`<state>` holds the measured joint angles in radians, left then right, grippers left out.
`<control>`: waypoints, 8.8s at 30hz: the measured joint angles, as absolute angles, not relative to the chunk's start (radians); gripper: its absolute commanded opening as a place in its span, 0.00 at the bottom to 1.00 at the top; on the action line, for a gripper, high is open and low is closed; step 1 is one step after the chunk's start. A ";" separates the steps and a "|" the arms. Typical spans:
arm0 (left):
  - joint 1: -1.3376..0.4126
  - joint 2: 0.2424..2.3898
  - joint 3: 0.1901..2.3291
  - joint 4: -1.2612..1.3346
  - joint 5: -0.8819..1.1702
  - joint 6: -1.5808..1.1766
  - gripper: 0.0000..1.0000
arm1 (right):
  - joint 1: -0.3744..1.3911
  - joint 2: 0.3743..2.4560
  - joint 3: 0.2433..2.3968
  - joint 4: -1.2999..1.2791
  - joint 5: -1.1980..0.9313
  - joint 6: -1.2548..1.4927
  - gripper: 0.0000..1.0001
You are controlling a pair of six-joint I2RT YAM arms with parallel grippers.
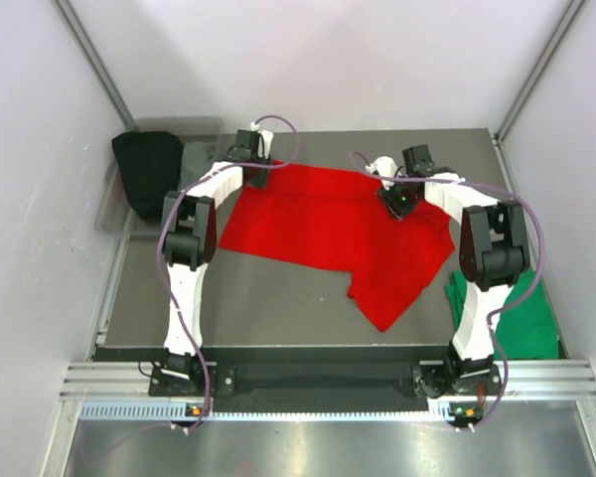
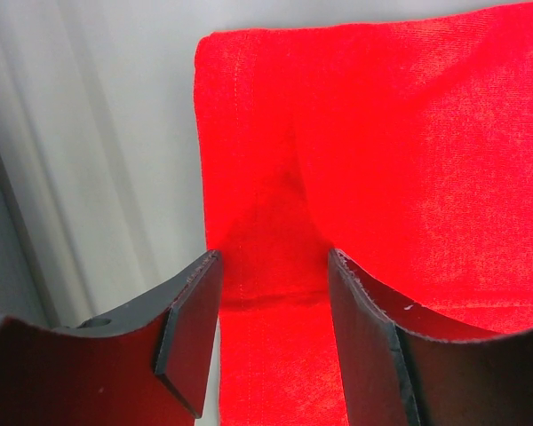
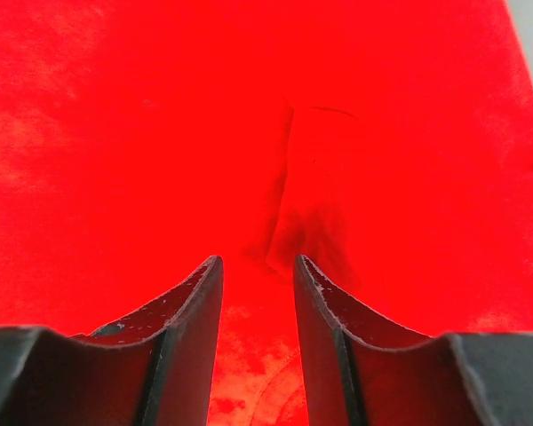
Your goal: Fold and stack the t-shirts
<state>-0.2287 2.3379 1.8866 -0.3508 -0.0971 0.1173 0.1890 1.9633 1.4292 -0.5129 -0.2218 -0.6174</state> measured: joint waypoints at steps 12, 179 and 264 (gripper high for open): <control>-0.229 2.338 1.887 -0.351 -0.096 0.107 0.56 | 0.189 2.014 1.430 -0.495 -0.158 -0.601 0.36; -0.218 1.531 1.219 -0.434 0.117 0.209 0.82 | 0.084 0.939 0.572 -0.983 -0.458 -1.361 0.55; -0.216 1.973 1.398 -0.764 0.140 0.245 0.00 | 0.228 0.993 0.509 -0.728 -0.352 -1.072 0.51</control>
